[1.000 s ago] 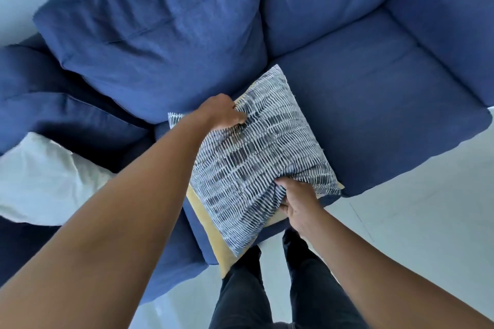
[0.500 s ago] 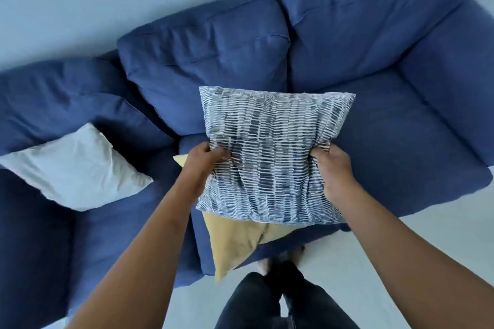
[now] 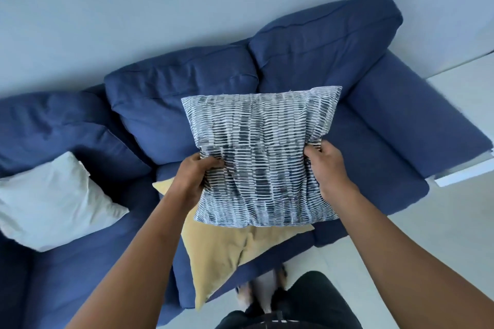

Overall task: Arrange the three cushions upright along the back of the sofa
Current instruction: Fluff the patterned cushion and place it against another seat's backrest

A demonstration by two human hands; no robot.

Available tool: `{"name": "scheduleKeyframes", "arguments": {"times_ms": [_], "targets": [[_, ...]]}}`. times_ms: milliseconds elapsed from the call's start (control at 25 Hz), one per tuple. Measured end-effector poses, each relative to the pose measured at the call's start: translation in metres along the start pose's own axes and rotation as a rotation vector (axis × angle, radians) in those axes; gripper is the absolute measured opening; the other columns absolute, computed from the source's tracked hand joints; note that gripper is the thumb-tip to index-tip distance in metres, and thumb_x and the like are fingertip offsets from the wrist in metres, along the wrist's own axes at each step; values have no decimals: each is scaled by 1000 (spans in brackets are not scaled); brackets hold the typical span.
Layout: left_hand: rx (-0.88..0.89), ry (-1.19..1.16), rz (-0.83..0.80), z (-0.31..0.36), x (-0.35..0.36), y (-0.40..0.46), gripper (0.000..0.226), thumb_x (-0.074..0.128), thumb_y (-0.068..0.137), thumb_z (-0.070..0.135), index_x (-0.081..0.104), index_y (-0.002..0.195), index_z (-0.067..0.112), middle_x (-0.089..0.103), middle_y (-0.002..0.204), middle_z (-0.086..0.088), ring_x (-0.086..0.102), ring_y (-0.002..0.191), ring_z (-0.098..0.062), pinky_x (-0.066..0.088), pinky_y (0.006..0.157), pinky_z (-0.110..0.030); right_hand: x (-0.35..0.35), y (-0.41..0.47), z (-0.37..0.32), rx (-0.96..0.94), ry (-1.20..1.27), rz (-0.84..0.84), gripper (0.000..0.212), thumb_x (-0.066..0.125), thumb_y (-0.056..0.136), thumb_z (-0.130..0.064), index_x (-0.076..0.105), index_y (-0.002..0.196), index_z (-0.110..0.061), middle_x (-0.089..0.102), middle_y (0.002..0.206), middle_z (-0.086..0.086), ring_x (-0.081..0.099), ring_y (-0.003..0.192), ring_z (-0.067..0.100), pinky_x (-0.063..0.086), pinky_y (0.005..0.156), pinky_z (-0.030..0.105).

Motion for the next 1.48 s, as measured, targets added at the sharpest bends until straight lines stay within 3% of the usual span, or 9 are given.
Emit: {"name": "scheduleKeyframes", "arguments": {"times_ms": [80,240,400,600,760,920,1080,1360,1480], "targets": [[37,3,-21,6,23,-4,25,67,81,-11,71,105,-4,80,91,-14,76,75,-27,62,63,-33,-20,2,-5,-36,-22,32,8,64,92,-14,69,85,-13,76,71,-13,69,64,1,53,55,20],[95,-11,-92,12,80,-6,45,77,70,2,68,113,0,80,102,-15,77,86,-30,61,71,-38,-76,19,-9,-24,-41,118,11,66,91,-12,67,90,-1,74,79,2,67,68,16,53,58,30],[90,2,-144,9,162,-1,37,83,70,17,79,105,7,80,107,-19,79,90,-32,63,70,-33,-152,51,-20,-29,-15,120,9,68,91,-12,71,83,-15,76,73,-7,71,68,14,54,57,26],[146,59,-102,-5,263,3,27,83,71,5,83,96,12,81,106,-14,79,93,-31,63,72,-31,-251,96,-30,-32,33,109,10,71,90,-11,76,96,-18,81,87,-16,76,79,4,57,59,17],[186,91,-12,-14,315,6,24,80,76,-7,81,94,9,83,98,-11,80,83,-25,62,64,-26,-294,129,-34,-17,-10,115,9,75,83,-13,76,86,-21,81,85,-17,76,82,10,60,71,30],[175,91,38,-20,331,27,31,78,78,-12,76,105,3,83,97,-9,79,84,-23,61,65,-28,-315,170,-34,19,-112,150,13,73,77,-14,76,75,-26,79,74,-10,75,87,24,60,80,44],[163,58,51,-19,336,68,39,73,72,-19,75,105,1,83,98,-10,79,85,-27,61,63,-27,-310,213,-42,103,-157,172,14,72,82,-9,74,73,-20,79,87,-1,74,94,27,61,90,53],[103,22,73,-11,338,151,54,80,55,-4,71,108,2,81,104,-16,77,95,-35,60,82,-43,-279,303,-70,169,-71,95,26,68,88,5,75,83,-19,76,65,-23,73,66,3,61,51,24],[87,82,129,-7,333,177,54,81,55,-3,72,108,5,82,100,-8,79,90,-25,61,74,-33,-262,330,-64,214,-75,117,23,64,87,9,74,88,-12,77,75,-13,71,73,7,64,83,50]]}}
Point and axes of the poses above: each hand's wrist, its own y-axis towards the middle knuckle, its own x-axis out of the palm, z = x × y, the point moved 6 cm from there along y, towards the middle knuckle
